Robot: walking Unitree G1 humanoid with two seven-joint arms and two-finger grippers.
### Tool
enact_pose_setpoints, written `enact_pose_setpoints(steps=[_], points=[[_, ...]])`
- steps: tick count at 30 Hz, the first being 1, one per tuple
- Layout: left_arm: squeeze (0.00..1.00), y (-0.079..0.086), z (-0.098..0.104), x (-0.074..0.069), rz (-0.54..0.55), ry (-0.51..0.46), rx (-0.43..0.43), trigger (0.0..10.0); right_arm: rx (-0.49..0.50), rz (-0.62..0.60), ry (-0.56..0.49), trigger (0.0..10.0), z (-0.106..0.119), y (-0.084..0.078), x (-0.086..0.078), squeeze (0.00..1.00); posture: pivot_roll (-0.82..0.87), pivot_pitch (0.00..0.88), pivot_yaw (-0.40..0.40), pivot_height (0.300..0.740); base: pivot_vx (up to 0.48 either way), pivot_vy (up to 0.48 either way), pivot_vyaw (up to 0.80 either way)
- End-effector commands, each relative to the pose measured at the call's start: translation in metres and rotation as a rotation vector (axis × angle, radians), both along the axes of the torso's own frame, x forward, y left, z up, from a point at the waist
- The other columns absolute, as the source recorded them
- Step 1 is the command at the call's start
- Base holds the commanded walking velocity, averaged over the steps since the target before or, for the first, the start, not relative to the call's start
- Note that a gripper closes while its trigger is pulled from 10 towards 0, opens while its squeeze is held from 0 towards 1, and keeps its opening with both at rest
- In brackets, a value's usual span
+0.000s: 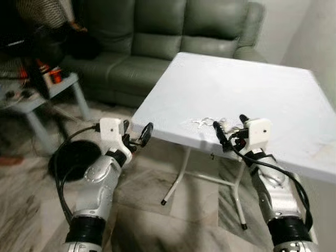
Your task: Hang keys on a hook
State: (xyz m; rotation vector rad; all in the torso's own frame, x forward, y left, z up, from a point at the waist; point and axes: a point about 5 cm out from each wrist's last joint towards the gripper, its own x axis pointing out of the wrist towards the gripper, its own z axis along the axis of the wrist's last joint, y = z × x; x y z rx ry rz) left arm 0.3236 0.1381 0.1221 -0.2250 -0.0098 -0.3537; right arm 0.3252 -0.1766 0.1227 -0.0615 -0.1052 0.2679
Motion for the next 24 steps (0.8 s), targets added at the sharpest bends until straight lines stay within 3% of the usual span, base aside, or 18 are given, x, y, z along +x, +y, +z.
enact_pose_setpoints(steps=[1,21,24], points=[[0.00,0.0070,0.0035,0.0017,0.020,-0.013,0.012,10.0,-0.003,0.023,-0.028,10.0,0.0081,0.0052,0.0027,0.00,-0.05,0.000,-0.025,0.740,0.000,0.000,0.00],[0.00,0.0076,0.0034,0.0028,0.022,-0.018,-0.007,10.0,0.005,0.057,-0.026,10.0,0.0071,0.0057,-0.0009,0.00,-0.05,0.000,-0.027,0.740,0.000,0.000,0.00],[0.00,0.0073,0.0026,0.0031,0.020,-0.013,-0.006,10.0,0.011,0.063,-0.026,10.0,0.0070,0.0063,-0.0010,0.00,-0.05,0.000,-0.029,0.740,0.274,0.000,0.00]])
